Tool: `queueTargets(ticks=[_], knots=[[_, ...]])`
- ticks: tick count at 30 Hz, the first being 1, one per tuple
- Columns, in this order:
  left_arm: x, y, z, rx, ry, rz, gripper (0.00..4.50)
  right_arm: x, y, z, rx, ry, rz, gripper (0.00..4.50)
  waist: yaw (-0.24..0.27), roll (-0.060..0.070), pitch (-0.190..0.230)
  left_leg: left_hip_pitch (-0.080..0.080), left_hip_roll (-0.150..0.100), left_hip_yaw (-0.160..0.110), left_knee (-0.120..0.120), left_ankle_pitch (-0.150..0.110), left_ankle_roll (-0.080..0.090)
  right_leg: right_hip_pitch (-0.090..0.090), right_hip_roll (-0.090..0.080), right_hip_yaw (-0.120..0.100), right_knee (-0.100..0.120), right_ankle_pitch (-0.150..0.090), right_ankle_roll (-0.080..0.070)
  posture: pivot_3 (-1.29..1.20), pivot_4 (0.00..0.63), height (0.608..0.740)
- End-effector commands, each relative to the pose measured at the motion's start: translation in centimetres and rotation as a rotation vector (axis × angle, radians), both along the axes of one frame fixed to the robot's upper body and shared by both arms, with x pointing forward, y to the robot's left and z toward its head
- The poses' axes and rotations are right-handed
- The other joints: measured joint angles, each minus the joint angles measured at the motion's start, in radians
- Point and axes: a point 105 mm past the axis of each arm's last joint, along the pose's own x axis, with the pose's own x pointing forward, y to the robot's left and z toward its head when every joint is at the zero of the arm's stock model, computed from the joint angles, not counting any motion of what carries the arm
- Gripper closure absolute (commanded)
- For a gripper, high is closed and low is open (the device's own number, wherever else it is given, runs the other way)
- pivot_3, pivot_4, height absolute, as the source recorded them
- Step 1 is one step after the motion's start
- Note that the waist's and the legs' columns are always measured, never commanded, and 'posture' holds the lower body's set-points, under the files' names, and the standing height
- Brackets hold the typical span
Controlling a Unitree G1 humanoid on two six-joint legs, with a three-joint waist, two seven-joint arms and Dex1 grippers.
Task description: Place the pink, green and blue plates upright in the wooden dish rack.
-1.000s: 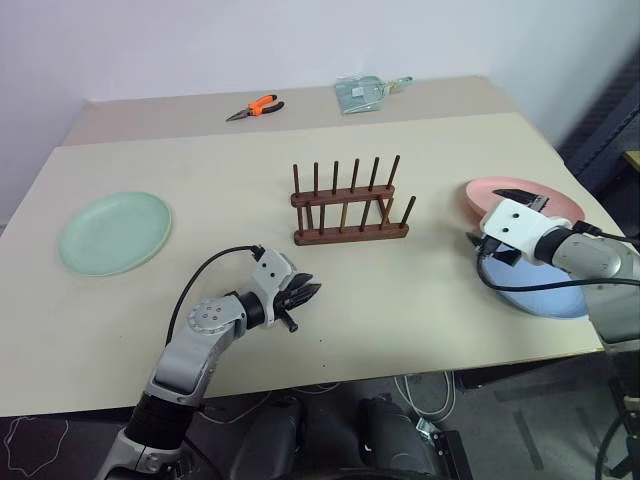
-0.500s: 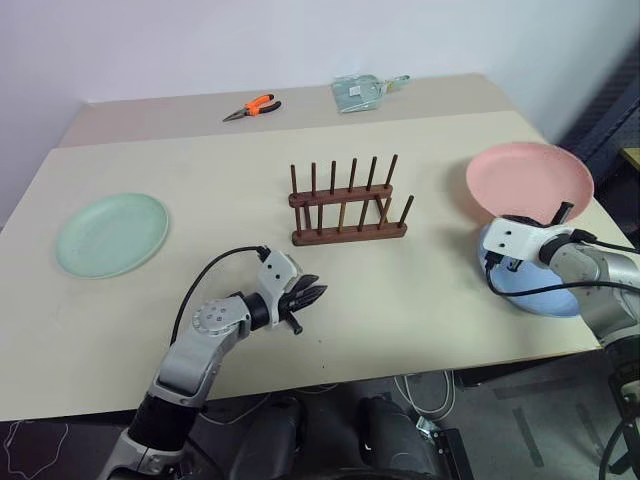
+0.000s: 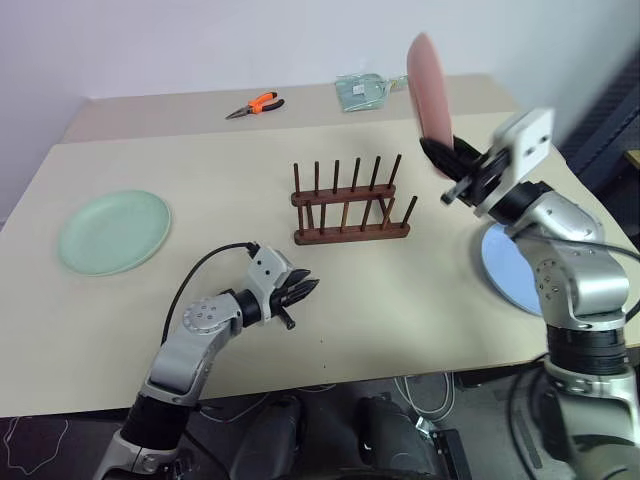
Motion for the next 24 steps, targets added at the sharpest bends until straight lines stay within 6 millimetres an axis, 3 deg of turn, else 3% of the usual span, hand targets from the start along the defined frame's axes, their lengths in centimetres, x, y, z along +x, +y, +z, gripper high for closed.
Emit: queueTargets(ticks=[1,8,24], knots=[[0.0,-0.2,1.8,-0.052,-0.067,-0.014,3.40,-2.1,1.0,2.3,0.139,0.014,0.130,4.42,0.001,0.000,0.000,-0.001,0.000,0.000,0.000,0.000,0.000,0.000,0.000,0.000,0.000,0.000,0.000,0.00,0.150,0.740],[-0.4,-0.2,1.9,-0.060,-0.075,-0.014,3.40,-1.7,1.6,1.4,0.209,0.116,0.138,4.42,-0.003,0.001,-0.001,-0.009,0.000,0.002,0.000,0.000,0.000,-0.011,0.000,0.000,0.002,0.002,0.000,0.00,0.150,0.740],[-0.6,-0.3,1.7,-0.053,-0.065,-0.028,3.40,0.9,-0.9,-1.3,0.254,0.200,-0.055,4.42,-0.003,0.001,-0.001,-0.011,0.000,0.003,0.001,0.000,0.000,-0.015,0.000,0.001,0.004,0.002,0.001,0.00,0.150,0.740]])
